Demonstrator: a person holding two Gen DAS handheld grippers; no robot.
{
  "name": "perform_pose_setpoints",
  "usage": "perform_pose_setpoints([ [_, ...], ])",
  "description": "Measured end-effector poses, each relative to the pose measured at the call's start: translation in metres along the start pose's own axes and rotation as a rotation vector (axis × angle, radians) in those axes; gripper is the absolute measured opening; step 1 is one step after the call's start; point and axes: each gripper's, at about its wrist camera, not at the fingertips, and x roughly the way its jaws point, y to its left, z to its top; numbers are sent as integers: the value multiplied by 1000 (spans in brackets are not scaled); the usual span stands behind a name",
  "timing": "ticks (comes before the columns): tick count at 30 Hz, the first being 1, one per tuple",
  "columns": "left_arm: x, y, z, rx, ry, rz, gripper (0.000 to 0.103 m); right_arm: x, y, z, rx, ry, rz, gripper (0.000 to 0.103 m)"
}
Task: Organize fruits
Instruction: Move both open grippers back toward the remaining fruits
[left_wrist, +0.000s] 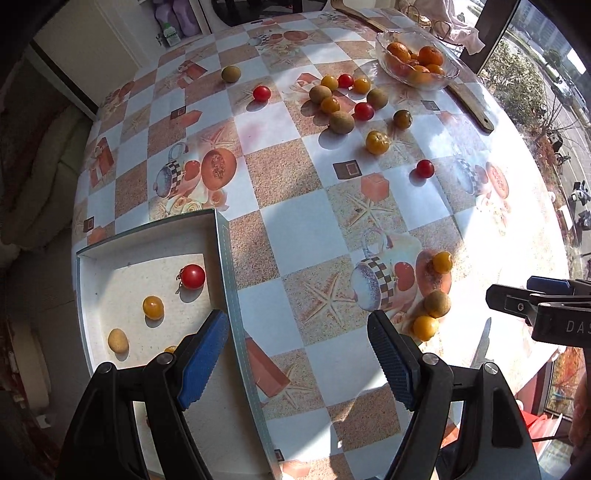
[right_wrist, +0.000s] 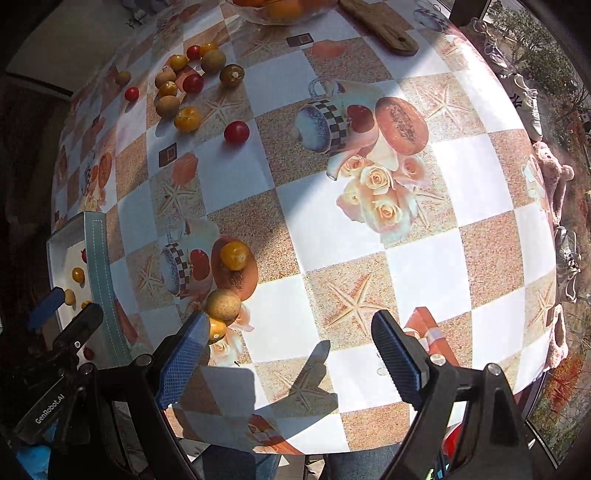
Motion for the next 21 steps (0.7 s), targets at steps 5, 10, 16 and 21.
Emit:
perform_pose_setpoints([
  [5, 9, -2, 12, -40, 6, -31, 79, 0, -13, -5, 11, -7, 7, 91],
  [10, 20, -9, 28, -61, -1, -56, 79, 4, -14, -9, -20, -3, 2, 91],
  [16, 34, -21, 50, -57, -14, -68, 79, 4, -14, -7, -38, -19, -9, 91],
  [21, 39, -24, 74, -89, -44, -79, 79, 0, -7, 9, -55, -54, -13, 91],
])
